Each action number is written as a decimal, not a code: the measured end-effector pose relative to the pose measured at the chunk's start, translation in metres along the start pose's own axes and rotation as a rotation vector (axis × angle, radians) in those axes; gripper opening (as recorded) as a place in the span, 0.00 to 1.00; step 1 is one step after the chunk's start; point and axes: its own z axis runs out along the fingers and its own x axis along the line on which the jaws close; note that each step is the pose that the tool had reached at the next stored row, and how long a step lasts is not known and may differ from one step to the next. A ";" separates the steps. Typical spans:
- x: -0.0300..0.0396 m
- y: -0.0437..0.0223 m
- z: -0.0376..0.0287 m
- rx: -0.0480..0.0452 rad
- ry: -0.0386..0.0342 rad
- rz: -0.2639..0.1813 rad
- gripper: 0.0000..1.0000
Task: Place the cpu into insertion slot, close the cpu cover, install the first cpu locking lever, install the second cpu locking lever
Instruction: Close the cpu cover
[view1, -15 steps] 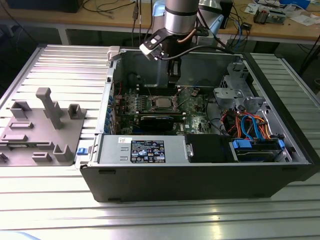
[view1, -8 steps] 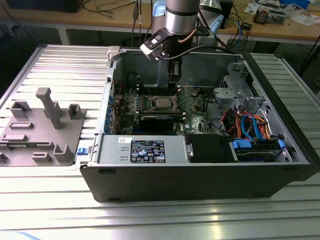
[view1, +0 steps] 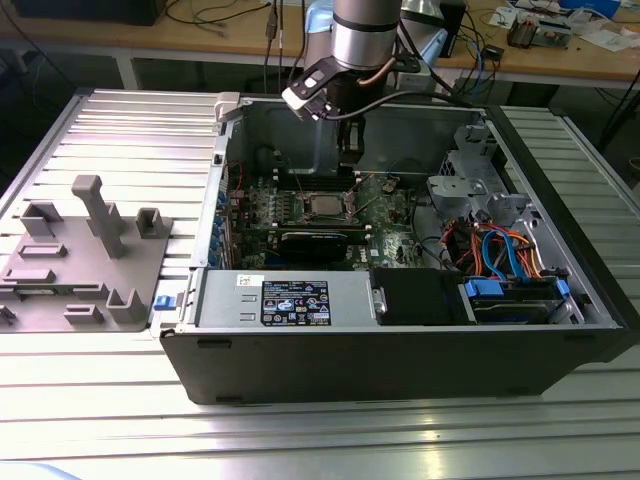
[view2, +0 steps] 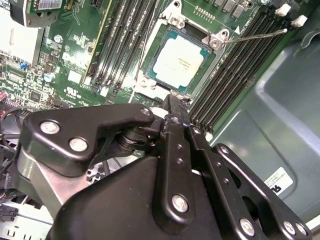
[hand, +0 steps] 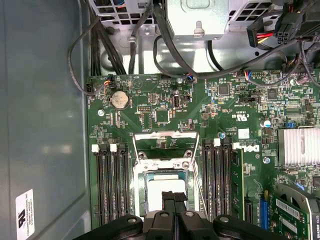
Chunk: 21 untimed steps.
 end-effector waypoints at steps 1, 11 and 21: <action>0.0000 0.0003 0.0000 0.0000 0.0000 0.000 0.11; 0.0002 0.0048 0.0000 0.0003 0.0000 0.000 0.11; 0.0004 0.0087 0.0001 0.0004 -0.0001 0.000 0.11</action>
